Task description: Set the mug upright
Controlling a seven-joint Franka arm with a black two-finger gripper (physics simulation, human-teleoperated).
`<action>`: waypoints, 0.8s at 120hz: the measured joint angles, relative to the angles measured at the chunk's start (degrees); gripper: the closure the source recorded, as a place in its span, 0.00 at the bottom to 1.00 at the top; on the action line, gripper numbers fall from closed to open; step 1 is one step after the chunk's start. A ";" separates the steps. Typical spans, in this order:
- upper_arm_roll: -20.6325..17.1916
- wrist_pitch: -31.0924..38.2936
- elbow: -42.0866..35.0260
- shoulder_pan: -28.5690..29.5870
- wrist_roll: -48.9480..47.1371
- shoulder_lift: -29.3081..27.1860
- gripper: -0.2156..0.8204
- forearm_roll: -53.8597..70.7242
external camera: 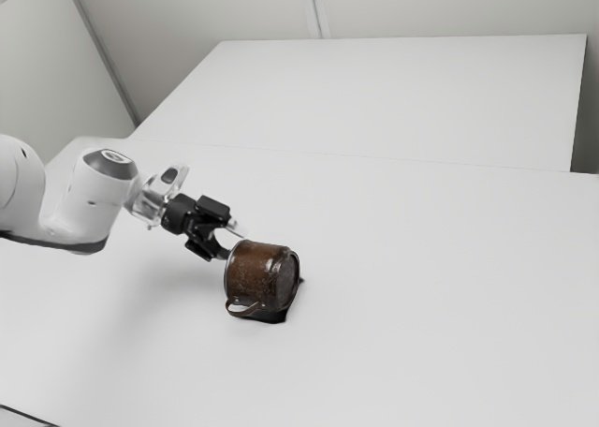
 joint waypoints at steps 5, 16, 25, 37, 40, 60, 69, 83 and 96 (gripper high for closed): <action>-0.02 -0.14 -0.84 -0.02 0.77 -0.08 0.21 -1.42; -0.04 -0.57 -1.48 -0.02 2.38 -0.15 0.21 -3.61; -0.02 -1.22 -2.23 0.24 3.64 -0.15 0.21 -5.48; -0.02 -2.19 -2.81 0.57 5.07 0.05 0.22 -7.41; -0.03 -2.37 -3.17 0.59 5.39 0.13 0.25 -7.87; -0.04 -2.74 -3.73 0.49 7.32 0.02 0.67 -9.54; -0.04 -2.81 -3.73 0.49 8.04 -0.05 0.77 -9.84; -0.13 -2.86 -3.67 0.38 9.01 -0.85 0.87 -9.97; -0.27 -2.82 -3.66 0.04 9.76 -2.06 0.92 -9.95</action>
